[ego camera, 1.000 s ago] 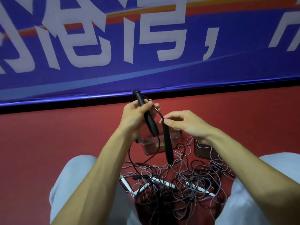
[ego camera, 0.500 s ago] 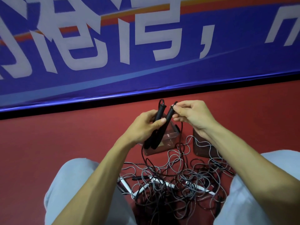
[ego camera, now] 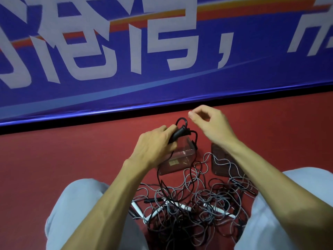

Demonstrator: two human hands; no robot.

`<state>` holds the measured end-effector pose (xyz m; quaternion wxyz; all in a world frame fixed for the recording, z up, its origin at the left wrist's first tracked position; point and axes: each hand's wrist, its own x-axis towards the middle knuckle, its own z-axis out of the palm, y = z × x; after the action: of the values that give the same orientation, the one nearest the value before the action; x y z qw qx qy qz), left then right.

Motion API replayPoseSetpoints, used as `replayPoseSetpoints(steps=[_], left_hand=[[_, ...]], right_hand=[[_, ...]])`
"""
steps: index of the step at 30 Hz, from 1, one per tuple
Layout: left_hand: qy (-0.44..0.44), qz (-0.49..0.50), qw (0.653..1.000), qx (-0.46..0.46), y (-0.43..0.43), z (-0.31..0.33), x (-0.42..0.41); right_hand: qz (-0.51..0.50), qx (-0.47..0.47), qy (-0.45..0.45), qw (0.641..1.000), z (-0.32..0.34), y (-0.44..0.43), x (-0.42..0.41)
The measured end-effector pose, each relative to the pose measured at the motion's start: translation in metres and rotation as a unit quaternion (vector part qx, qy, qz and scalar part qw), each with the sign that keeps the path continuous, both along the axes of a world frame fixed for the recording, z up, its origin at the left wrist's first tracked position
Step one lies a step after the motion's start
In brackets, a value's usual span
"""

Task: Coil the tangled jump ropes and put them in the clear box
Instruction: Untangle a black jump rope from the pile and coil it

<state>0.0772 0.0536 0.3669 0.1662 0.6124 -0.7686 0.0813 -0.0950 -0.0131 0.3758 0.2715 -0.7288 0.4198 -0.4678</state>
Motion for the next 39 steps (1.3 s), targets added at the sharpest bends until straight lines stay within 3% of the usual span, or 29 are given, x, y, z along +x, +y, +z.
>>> replayPoseSetpoints(steps=[5,8,10,15,18,23,27,34,37,39], left_hand=[[-0.087,-0.003,0.996,-0.009,0.005,0.004,0.003],[-0.117,-0.005,0.993,0.017,0.006,0.001,0.006],[-0.141,-0.009,0.989,0.030,0.007,0.002,0.005],[-0.137,0.018,0.989,0.048,0.005,0.003,0.009],[-0.121,0.032,0.991,0.054,0.004,0.003,0.010],[-0.036,0.027,0.997,0.065,0.005,0.003,0.010],[-0.018,0.027,0.996,0.088,0.005,0.001,0.009],[0.144,-0.009,0.965,0.219,-0.002,-0.005,0.002],[0.213,-0.034,0.946,0.243,-0.003,-0.005,-0.001],[0.268,-0.041,0.932,0.239,-0.006,-0.007,-0.004]], right_hand=[[0.115,0.022,0.087,0.989,-0.009,-0.006,0.004],[0.146,-0.010,0.094,0.985,-0.007,-0.006,0.002],[0.173,-0.045,0.147,0.973,-0.003,-0.003,0.002],[0.103,-0.014,0.272,0.957,-0.015,-0.008,-0.005],[0.096,0.009,0.276,0.956,-0.018,-0.010,-0.008],[0.177,0.168,0.087,0.966,-0.013,-0.002,0.002],[0.175,0.204,0.141,0.953,-0.006,0.001,-0.002],[0.282,0.248,0.081,0.923,0.006,-0.001,-0.021],[0.250,0.185,0.113,0.944,0.006,-0.002,-0.025],[0.204,0.159,0.085,0.962,0.005,-0.002,-0.022]])
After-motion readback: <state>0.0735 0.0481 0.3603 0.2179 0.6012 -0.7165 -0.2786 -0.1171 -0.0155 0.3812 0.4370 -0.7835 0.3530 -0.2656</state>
